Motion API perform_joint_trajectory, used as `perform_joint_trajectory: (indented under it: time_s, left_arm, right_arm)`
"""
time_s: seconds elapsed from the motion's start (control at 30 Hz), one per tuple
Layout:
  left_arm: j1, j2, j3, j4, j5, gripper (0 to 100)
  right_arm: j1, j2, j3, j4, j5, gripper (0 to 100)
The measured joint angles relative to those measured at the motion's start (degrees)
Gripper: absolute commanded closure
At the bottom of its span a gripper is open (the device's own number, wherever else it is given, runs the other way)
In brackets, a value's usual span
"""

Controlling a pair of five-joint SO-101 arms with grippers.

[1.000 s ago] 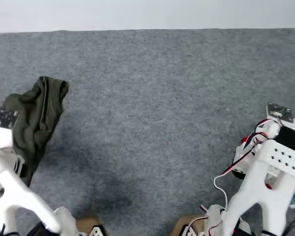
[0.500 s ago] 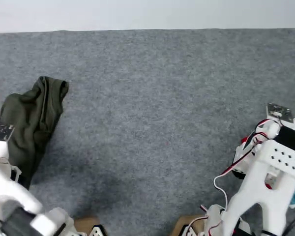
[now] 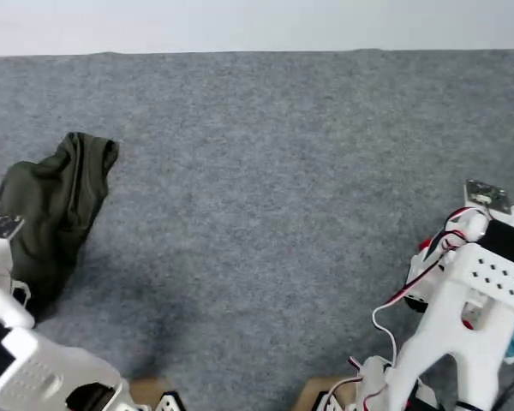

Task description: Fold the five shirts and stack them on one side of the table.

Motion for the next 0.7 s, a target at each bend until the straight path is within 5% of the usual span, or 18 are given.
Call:
perform_joint_trajectory:
  time_s: [0.37,0.7]
  left_arm:
    - [9.41,-14.24,-13.45,17.85,1.14,100]
    - [35.43,-36.92,-19.34,19.08,21.45,100]
  right_arm:
    - [0.00,0.00,0.00,0.00,0.00,98.9]
    - [0.00,0.00,0.00,0.00,0.00,98.9]
